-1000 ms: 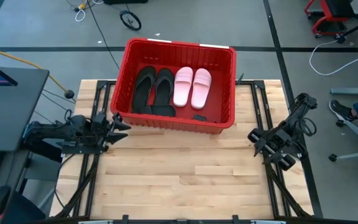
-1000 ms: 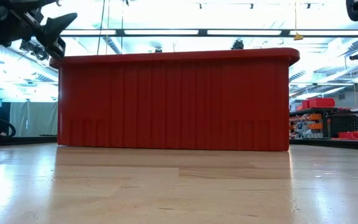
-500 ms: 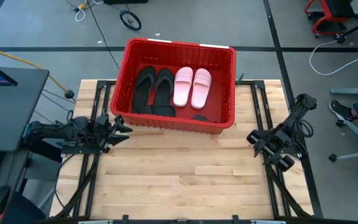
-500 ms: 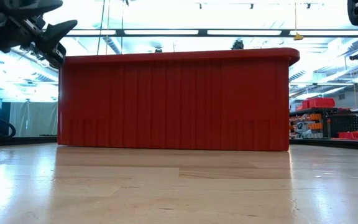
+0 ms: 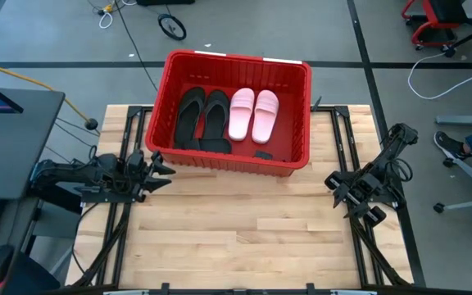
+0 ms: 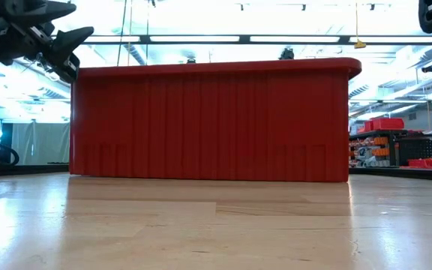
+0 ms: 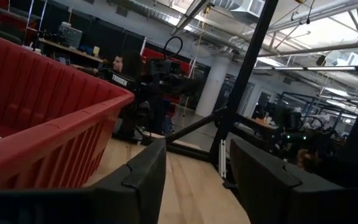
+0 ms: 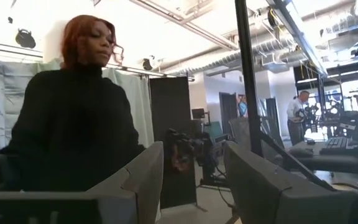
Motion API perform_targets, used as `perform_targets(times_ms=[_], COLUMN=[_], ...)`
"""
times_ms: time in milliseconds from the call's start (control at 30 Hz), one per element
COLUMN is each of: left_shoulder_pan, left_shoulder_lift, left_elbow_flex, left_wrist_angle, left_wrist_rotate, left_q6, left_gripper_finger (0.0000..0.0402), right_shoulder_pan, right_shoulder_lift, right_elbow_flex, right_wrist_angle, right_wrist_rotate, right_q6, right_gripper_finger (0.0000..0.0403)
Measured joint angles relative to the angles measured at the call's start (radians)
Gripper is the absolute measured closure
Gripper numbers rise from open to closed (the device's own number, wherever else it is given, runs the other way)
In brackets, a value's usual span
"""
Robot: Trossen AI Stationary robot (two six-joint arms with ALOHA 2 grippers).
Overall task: Pick and place slides into bin
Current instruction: Return to Home Position
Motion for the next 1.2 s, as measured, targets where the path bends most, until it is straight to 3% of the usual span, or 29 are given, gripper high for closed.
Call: perform_targets(times_ms=[1200], left_shoulder_pan=[0.001], left_shoulder_lift=[0.001], left_elbow_flex=[0.000], left_wrist_angle=[-0.005], left_wrist_rotate=[-0.003], left_q6=[0.050], left_gripper_finger=[0.0220], right_shoulder_pan=[0.000], right_shoulder_lift=[0.000], right_elbow_flex=[0.000], right_wrist_angle=[-0.006], right_wrist_rotate=[0.000], right_q6=[0.004], right_gripper_finger=[0.0227])
